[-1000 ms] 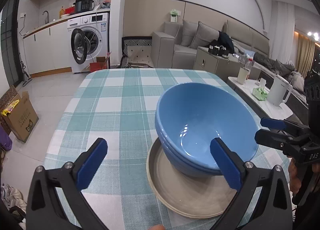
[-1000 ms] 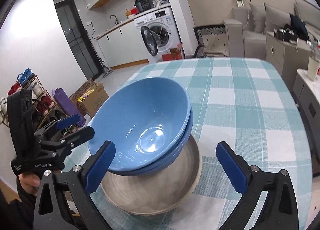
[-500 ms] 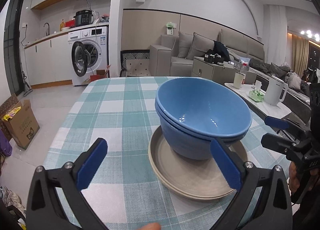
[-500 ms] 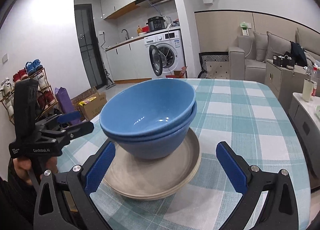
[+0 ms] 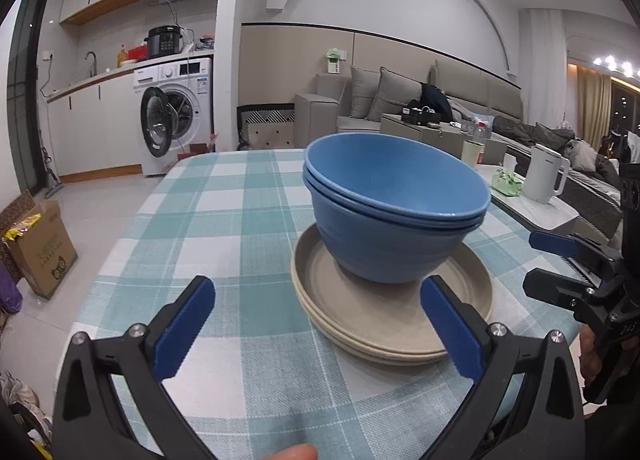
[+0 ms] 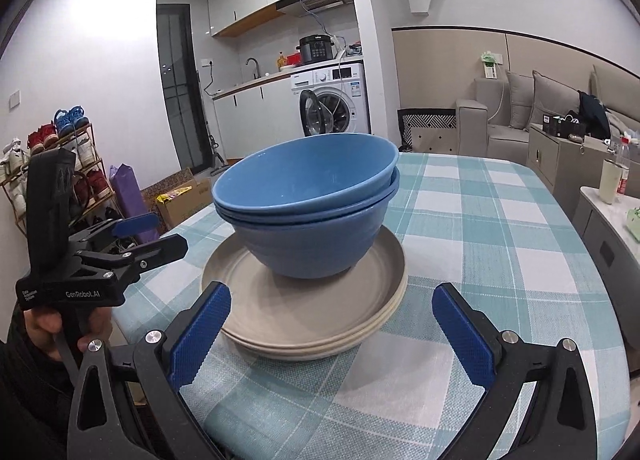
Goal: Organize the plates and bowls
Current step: 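Pull both open grippers back from the bowls on the plates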
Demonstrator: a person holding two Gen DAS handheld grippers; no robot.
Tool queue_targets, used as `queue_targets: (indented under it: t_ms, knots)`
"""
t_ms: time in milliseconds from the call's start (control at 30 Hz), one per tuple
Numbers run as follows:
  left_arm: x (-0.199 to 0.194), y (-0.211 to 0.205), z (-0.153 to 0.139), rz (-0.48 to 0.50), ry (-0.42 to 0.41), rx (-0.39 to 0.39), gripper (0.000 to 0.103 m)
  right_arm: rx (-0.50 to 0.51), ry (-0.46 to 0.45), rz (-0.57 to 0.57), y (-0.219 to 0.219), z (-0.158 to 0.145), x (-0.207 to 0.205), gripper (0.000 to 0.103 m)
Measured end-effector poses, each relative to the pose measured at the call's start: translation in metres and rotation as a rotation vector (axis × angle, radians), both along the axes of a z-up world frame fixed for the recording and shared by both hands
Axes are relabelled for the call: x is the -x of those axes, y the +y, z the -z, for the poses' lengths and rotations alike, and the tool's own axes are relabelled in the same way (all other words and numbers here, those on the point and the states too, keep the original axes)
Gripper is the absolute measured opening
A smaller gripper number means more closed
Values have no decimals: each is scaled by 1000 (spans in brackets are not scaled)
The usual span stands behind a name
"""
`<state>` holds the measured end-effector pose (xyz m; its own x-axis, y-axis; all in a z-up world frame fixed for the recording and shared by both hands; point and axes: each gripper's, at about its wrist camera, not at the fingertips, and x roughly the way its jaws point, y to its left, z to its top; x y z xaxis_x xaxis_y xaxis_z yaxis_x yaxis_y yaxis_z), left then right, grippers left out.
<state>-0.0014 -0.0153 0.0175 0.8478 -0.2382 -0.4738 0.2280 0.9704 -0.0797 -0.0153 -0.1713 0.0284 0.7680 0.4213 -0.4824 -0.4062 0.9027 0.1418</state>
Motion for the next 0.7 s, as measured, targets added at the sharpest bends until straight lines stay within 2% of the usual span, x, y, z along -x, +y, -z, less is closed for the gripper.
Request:
queue_targets:
  t_ms: [233, 533, 700]
  knots:
    - [7, -1, 7, -4, -7, 26, 103, -15, -15, -25, 3, 0, 2, 103]
    - [10, -13, 14, 7, -11, -14, 103, 18, -36, -39, 14, 7, 8, 103]
    - [11, -13, 15, 1, -24, -15, 103, 3, -34, -43, 12, 8, 8, 102]
